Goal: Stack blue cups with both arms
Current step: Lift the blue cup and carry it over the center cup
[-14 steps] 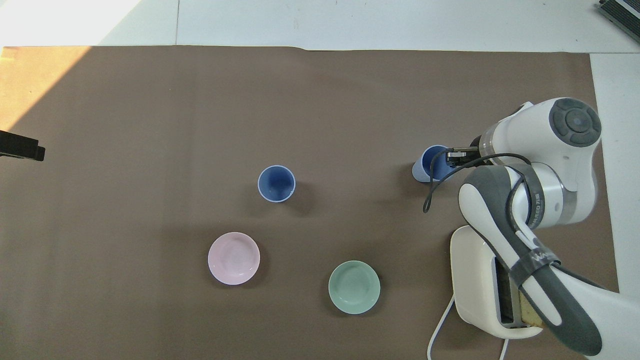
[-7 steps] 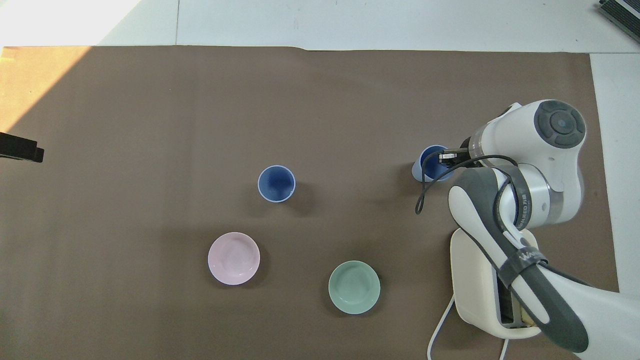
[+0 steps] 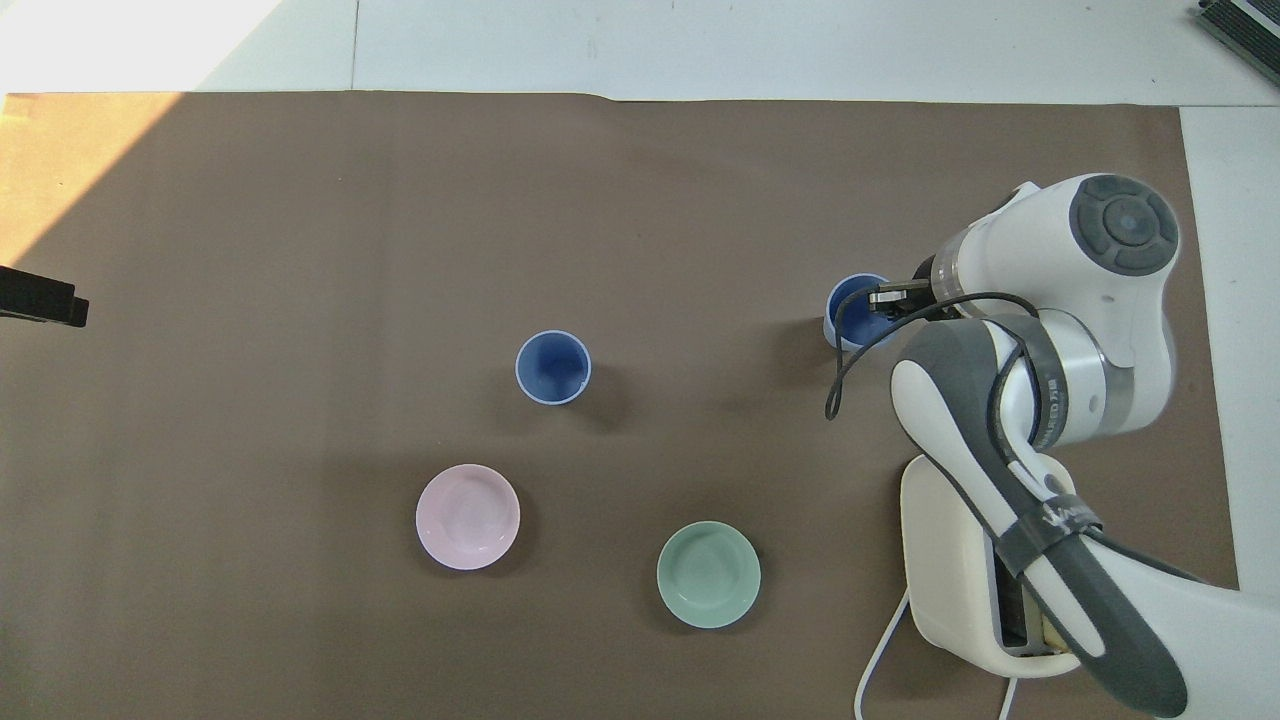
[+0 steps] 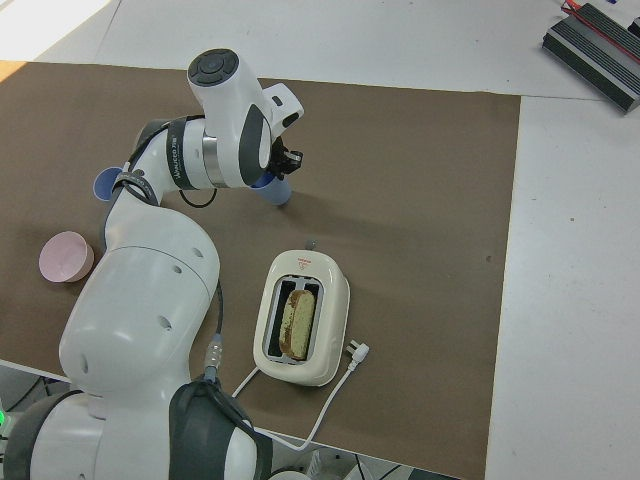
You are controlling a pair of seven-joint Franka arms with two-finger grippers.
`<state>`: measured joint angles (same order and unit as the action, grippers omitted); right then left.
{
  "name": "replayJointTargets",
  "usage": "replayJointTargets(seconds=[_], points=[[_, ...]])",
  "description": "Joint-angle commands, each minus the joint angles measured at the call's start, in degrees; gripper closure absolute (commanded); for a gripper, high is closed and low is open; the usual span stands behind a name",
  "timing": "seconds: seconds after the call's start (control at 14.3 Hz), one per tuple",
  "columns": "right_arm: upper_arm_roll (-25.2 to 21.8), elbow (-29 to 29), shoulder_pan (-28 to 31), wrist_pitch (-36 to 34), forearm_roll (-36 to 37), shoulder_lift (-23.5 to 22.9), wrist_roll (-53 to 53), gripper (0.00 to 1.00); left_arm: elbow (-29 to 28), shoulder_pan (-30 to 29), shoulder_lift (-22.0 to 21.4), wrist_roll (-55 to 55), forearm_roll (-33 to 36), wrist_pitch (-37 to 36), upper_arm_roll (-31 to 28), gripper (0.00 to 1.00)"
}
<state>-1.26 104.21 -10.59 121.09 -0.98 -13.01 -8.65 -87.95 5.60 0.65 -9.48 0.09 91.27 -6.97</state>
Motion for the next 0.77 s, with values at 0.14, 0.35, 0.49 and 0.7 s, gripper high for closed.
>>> replayJointTargets(seconds=[0.14,0.35,0.49,0.7], points=[[3.7,-10.2,-2.5,-7.7,0.5,-0.3,-6.2,1.0,0.4,-0.4,-0.3,-0.8,-0.2,-1.4,0.2,0.0],[3.7,-12.4,-7.2,-8.5,0.5,-0.5,-11.1,1.0,0.4,-0.4,-0.4,-0.8,-0.2,-1.5,0.2,0.0],[3.7,-12.5,-10.8,-8.5,-0.1,-0.5,-14.9,1.0,0.3,-0.3,-0.4,-0.8,-0.2,-1.5,0.2,0.0],[3.7,-13.7,-15.4,-7.8,0.0,-0.5,-20.5,1.0,0.3,-0.3,-0.4,-0.8,-0.2,-1.4,0.2,0.0]])
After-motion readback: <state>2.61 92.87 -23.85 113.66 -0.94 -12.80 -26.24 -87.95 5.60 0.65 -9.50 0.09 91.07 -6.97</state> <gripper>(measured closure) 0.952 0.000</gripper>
